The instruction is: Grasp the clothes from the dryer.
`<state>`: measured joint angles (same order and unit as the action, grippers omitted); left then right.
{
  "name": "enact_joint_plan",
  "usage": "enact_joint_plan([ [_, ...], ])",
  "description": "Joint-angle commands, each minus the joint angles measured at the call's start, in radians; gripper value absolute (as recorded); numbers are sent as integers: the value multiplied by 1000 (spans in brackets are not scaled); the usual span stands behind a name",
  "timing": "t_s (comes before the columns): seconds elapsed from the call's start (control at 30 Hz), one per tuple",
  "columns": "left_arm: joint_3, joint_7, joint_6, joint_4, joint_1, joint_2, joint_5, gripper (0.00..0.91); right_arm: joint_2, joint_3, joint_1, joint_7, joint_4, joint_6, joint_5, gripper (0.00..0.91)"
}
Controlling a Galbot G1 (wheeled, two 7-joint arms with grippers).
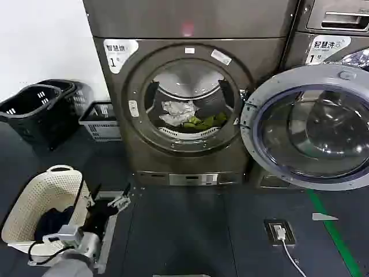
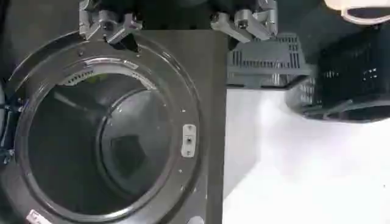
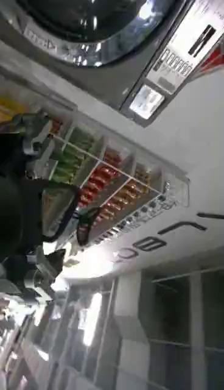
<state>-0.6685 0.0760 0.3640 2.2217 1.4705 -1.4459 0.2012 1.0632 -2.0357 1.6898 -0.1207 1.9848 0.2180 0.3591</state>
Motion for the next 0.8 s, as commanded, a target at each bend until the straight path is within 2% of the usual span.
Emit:
enact_joint_plan([
  [0.03, 0, 7, -8, 1, 8, -1, -11, 907, -7, -18, 6, 27, -5, -94, -37, 907],
  [0.13, 4, 22, -23, 10, 11, -1, -23, 907, -5, -23, 9, 17, -13, -114, -18, 907],
  [0.8, 16, 29, -33, 27, 4, 1, -24, 907, -7, -34, 12, 15, 4, -109, 28, 907],
])
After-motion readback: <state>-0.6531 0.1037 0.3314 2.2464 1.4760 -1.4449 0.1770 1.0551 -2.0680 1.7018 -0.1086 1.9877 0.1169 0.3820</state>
